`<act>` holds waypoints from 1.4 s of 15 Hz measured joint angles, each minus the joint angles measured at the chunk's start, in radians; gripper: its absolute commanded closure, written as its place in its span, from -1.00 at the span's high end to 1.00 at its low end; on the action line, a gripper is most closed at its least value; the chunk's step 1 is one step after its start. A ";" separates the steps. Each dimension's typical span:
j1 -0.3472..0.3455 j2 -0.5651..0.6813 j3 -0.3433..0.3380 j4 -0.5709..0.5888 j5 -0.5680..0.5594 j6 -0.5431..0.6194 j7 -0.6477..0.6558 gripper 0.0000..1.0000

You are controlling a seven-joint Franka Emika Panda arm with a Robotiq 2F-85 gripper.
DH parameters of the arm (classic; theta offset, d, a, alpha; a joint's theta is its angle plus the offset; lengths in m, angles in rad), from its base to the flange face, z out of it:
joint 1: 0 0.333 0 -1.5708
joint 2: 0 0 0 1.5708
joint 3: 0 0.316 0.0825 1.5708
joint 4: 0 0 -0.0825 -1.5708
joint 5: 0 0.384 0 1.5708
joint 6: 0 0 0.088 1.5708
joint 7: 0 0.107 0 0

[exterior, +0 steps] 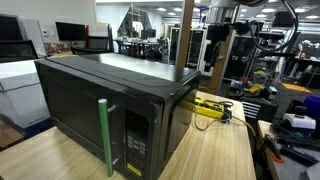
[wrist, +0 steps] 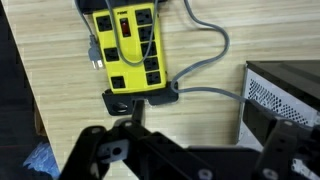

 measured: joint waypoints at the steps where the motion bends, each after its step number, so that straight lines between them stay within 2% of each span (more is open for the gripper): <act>1: 0.000 0.007 0.000 0.008 0.006 -0.004 -0.004 1.00; 3: 0.005 0.014 0.003 0.016 0.010 0.001 -0.002 1.00; 7: 0.062 0.005 0.044 0.021 0.081 0.040 0.035 1.00; 12: 0.121 -0.007 0.161 0.008 0.095 0.132 0.242 1.00; 15: 0.144 -0.013 0.239 -0.010 0.084 0.143 0.374 1.00; 17: 0.148 -0.022 0.267 -0.016 0.084 0.144 0.427 1.00; 19: 0.142 -0.028 0.263 -0.016 0.084 0.145 0.438 1.00; 21: 0.133 -0.033 0.220 -0.016 0.086 0.147 0.403 1.00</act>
